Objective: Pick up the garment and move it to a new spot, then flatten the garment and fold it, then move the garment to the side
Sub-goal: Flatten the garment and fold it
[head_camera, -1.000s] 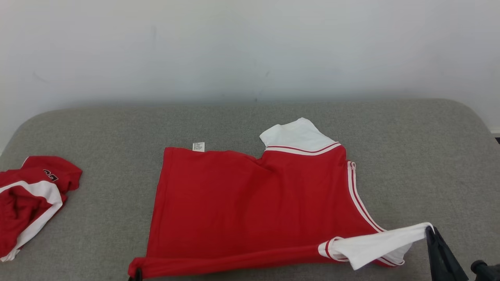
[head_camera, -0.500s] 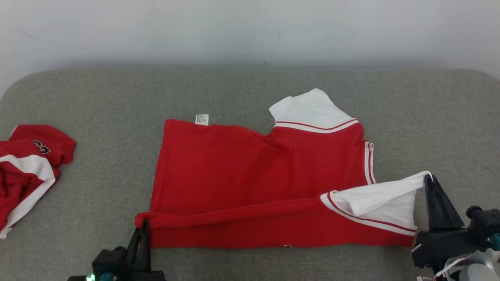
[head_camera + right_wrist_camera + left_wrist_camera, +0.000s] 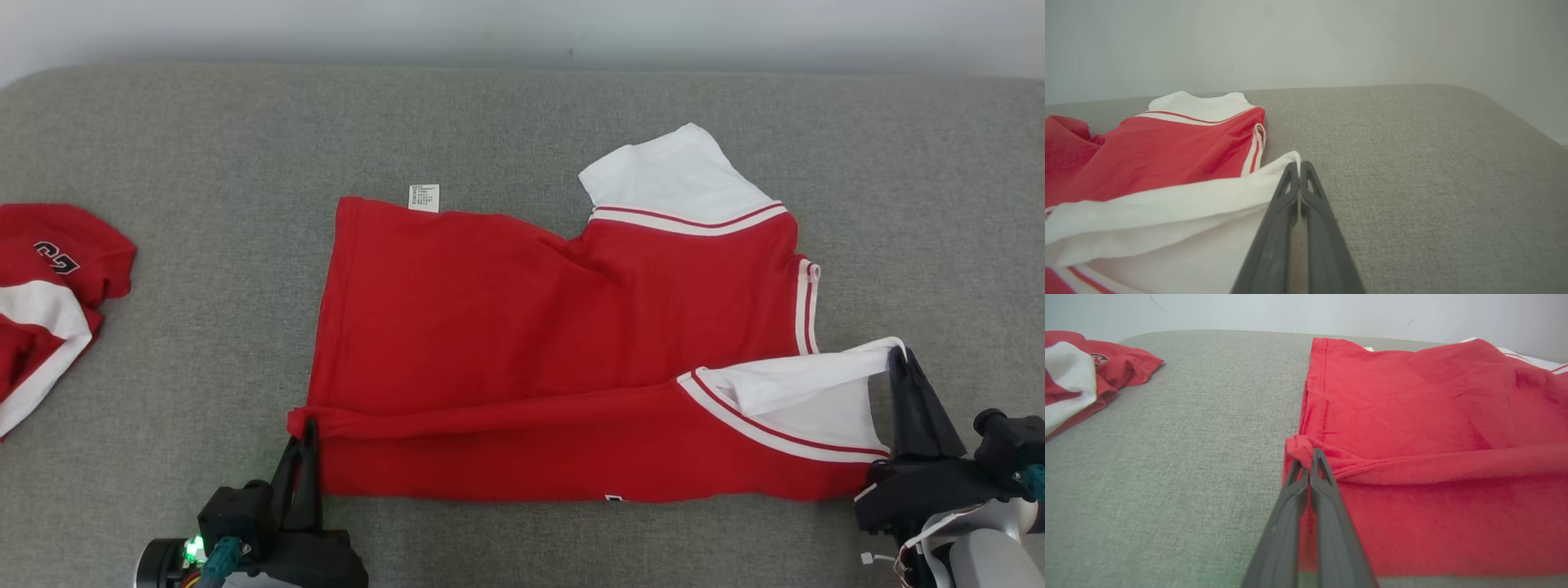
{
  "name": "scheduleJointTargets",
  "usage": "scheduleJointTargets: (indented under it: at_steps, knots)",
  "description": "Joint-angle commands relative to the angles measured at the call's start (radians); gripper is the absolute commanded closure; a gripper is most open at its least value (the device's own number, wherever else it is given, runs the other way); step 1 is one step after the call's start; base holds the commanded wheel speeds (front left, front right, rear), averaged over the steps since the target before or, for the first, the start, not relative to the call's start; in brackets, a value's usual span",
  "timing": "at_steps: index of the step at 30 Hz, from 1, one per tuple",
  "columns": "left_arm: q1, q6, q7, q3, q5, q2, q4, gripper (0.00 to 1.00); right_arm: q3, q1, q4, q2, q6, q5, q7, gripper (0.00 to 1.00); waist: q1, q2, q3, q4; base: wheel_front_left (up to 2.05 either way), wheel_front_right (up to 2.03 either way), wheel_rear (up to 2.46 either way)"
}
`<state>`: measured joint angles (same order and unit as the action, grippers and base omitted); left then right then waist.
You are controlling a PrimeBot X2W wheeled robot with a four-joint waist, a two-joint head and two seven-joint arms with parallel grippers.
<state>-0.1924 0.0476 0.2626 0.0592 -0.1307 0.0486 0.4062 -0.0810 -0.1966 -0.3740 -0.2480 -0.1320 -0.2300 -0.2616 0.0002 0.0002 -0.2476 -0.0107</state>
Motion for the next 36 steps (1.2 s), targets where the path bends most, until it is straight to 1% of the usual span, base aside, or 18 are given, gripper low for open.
scheduleJointTargets:
  at_steps: [1, 2, 3, 4, 10, 18, 23, 28, 33, 36]
  knots:
    - [-0.015, -0.008, 0.003, -0.003, -0.008, 0.003, 0.002, 1.00, -0.014, -0.013, -0.015, 0.014, 0.003, 0.008, -0.005, 0.93, -0.0002, -0.0002, -0.011, -0.001, 0.00, 0.00, 0.00]
    - [-0.018, -0.012, 0.003, -0.004, -0.006, 0.003, -0.001, 0.75, -0.015, -0.017, -0.022, 0.020, 0.003, 0.012, -0.005, 0.55, -0.0002, -0.0002, -0.011, 0.000, 0.00, 0.00, 0.00]
    - [-0.018, -0.014, 0.003, -0.004, -0.004, 0.003, -0.005, 0.44, -0.015, -0.024, -0.025, 0.024, 0.003, 0.015, -0.005, 0.13, -0.0002, -0.0002, -0.010, 0.002, 0.00, 0.00, 0.00]
    - [-0.017, -0.019, 0.003, -0.007, -0.001, 0.003, -0.012, 0.00, -0.016, -0.029, -0.024, 0.025, 0.003, 0.017, -0.005, 0.00, -0.0002, -0.0002, -0.007, 0.004, 0.00, 0.00, 0.00]
    - [0.011, -0.031, 0.003, -0.013, -0.010, 0.003, -0.016, 0.00, -0.028, -0.014, -0.018, 0.040, 0.003, 0.024, -0.005, 0.00, -0.0002, -0.0002, 0.016, 0.012, 0.00, 0.00, 0.00]
    - [0.089, -0.048, 0.003, -0.015, -0.021, 0.003, -0.027, 0.00, -0.015, 0.078, -0.017, 0.069, 0.003, 0.021, -0.005, 0.00, -0.0002, -0.0002, 0.075, 0.021, 0.00, 0.00, 0.00]
    - [0.134, -0.049, 0.003, -0.017, -0.028, 0.003, -0.021, 0.00, -0.056, 0.134, -0.033, 0.098, 0.003, 0.015, -0.005, 0.00, -0.0002, -0.0002, 0.099, 0.021, 0.00, 0.00, 0.00]
    - [0.164, -0.046, 0.003, -0.013, -0.039, 0.003, -0.012, 0.00, -0.057, 0.181, -0.054, 0.117, 0.003, 0.023, -0.005, 0.00, -0.0002, -0.0002, 0.123, 0.014, 0.00, 0.00, 0.00]
    - [0.172, -0.045, 0.003, -0.012, -0.044, 0.003, -0.003, 0.00, -0.036, 0.190, -0.095, 0.115, 0.003, 0.027, -0.005, 0.00, -0.0002, -0.0002, 0.134, 0.011, 0.00, 0.00, 0.00]
    - [0.170, -0.044, 0.003, -0.012, -0.043, 0.003, -0.001, 0.00, -0.022, 0.166, -0.117, 0.107, 0.003, 0.031, -0.005, 0.00, -0.0002, -0.0002, 0.136, 0.013, 0.00, 0.00, 0.00]
